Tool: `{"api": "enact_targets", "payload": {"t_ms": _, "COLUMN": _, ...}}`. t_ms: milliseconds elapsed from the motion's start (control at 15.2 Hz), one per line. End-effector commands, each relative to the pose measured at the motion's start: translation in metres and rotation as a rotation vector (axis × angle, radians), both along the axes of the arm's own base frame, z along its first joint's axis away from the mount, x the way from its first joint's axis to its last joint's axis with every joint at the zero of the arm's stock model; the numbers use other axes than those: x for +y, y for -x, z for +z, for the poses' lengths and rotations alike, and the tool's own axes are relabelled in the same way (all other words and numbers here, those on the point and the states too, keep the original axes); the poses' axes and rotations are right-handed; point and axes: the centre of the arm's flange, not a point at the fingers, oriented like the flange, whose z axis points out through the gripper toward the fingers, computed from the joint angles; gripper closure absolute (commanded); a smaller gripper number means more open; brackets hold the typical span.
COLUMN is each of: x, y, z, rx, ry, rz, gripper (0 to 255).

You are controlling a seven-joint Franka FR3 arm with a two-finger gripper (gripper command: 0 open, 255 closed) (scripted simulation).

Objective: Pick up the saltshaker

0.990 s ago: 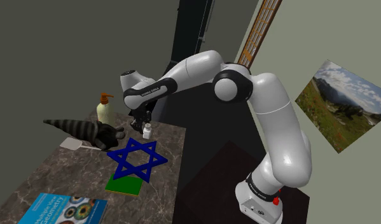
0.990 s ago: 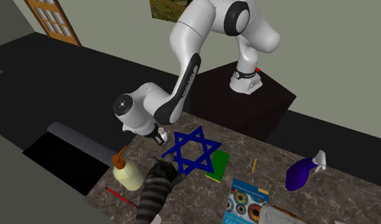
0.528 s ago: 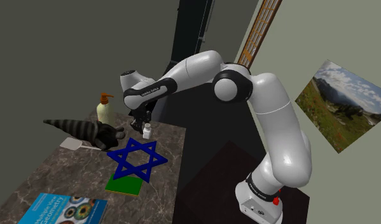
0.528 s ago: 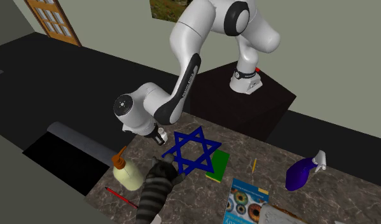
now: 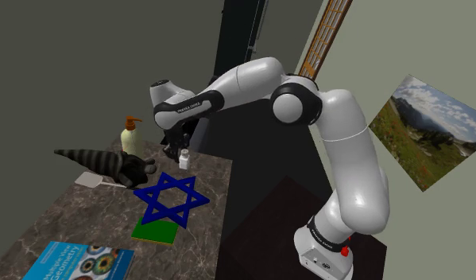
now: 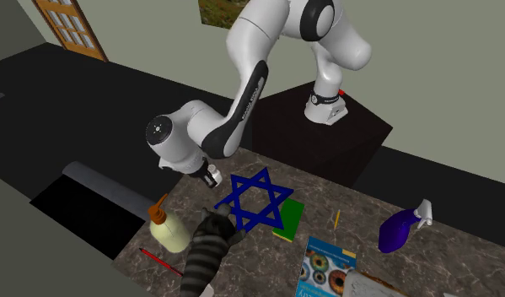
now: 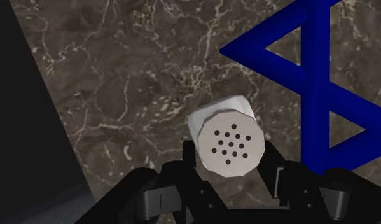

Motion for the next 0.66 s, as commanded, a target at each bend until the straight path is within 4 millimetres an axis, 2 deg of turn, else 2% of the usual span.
{"api": "enact_targets", "payload": {"t_ms": 0, "x": 0.0, "y": 0.0, "z": 0.011, "rx": 0.0, "ry": 0.0, "rz": 0.0, "gripper": 255}}
{"api": "enact_targets", "payload": {"t_ms": 462, "x": 0.0, "y": 0.001, "z": 0.048, "rx": 0.0, "ry": 0.0, "rz": 0.0, "gripper": 255}}
{"api": "enact_targets", "payload": {"t_ms": 594, "x": 0.0, "y": 0.0, "z": 0.049, "rx": 0.0, "ry": 0.0, "rz": 0.0, "gripper": 255}}
